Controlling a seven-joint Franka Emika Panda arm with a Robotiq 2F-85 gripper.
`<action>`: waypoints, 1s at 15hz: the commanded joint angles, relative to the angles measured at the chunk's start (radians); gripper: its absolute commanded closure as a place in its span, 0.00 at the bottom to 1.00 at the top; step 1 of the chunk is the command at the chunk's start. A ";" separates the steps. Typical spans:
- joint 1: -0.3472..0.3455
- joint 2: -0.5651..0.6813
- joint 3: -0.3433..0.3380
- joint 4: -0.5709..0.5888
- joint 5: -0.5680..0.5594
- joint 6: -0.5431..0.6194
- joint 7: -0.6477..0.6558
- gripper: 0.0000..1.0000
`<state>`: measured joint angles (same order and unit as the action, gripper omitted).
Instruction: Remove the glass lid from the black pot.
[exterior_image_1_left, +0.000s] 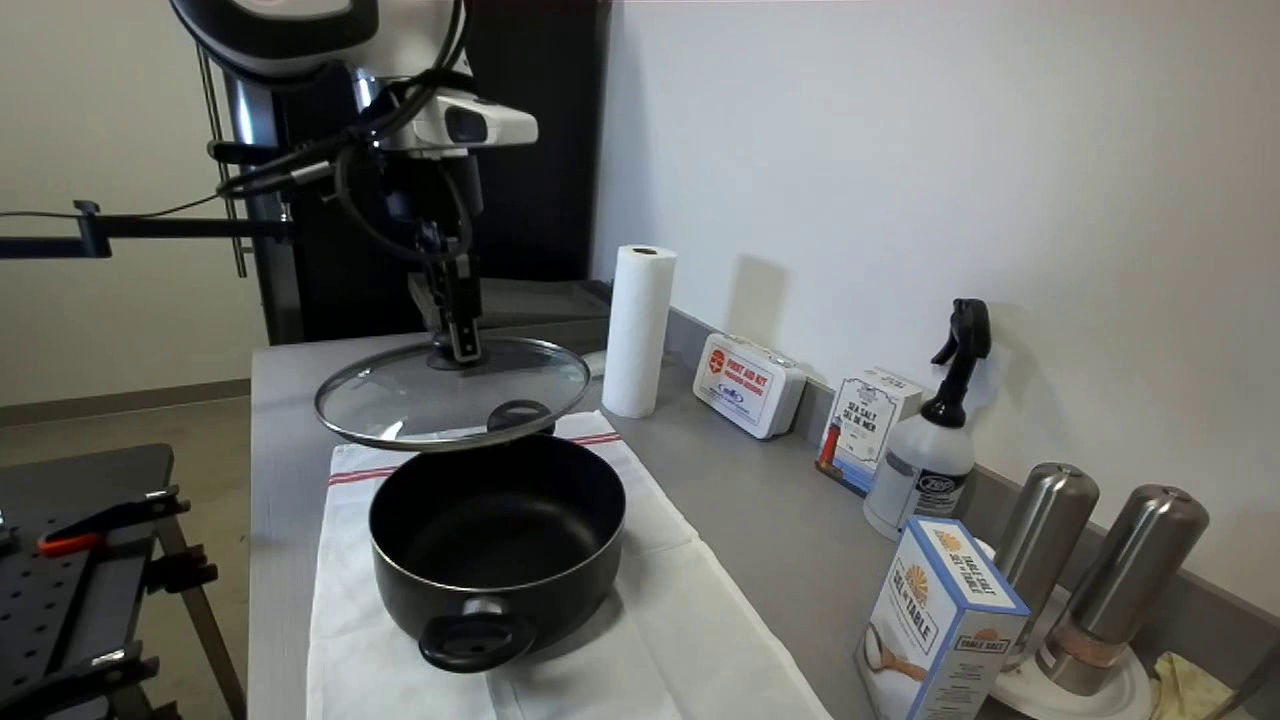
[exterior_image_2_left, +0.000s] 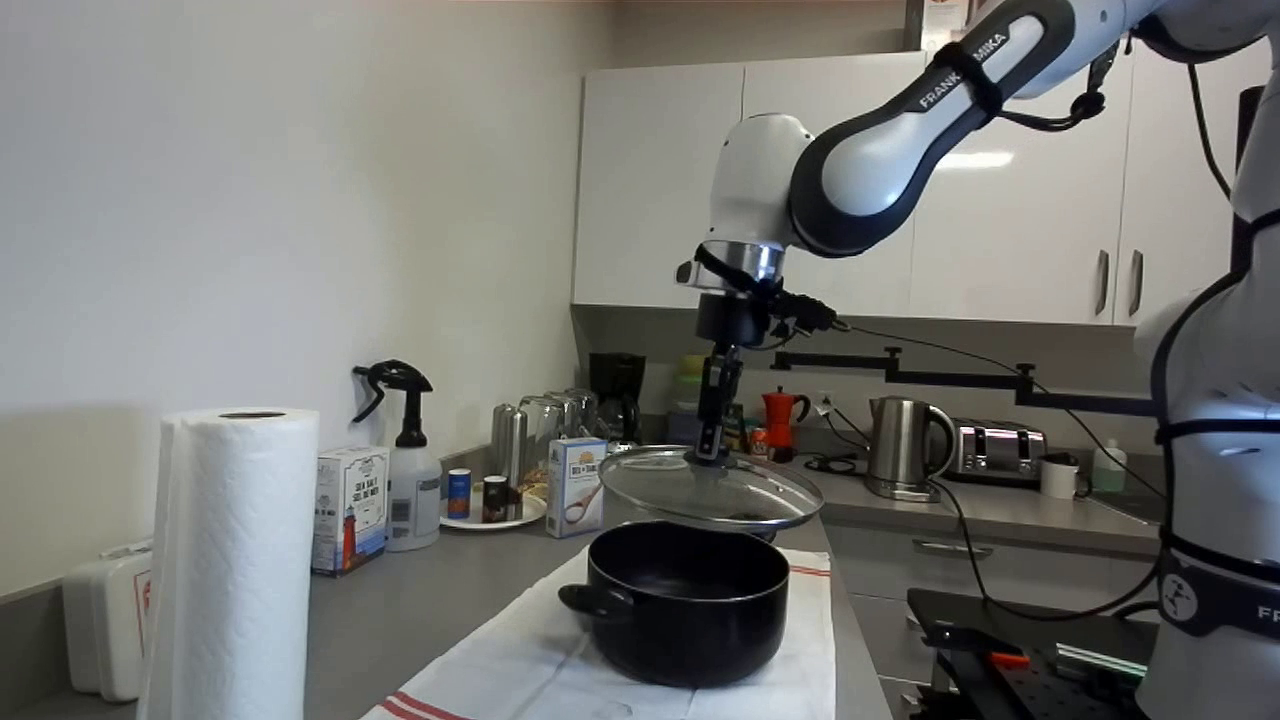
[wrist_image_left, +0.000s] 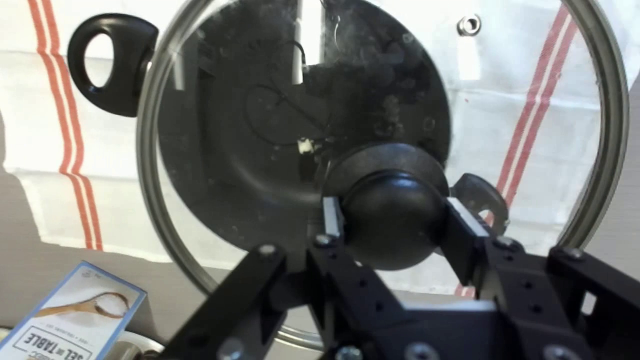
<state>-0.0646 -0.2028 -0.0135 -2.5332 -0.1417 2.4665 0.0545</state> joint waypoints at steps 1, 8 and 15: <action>0.052 -0.038 0.057 -0.006 -0.005 -0.045 0.023 0.75; 0.153 0.079 0.140 0.022 0.008 0.005 0.007 0.75; 0.210 0.243 0.180 0.035 0.003 0.133 0.016 0.75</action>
<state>0.1251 -0.0218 0.1555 -2.5298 -0.1397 2.5571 0.0607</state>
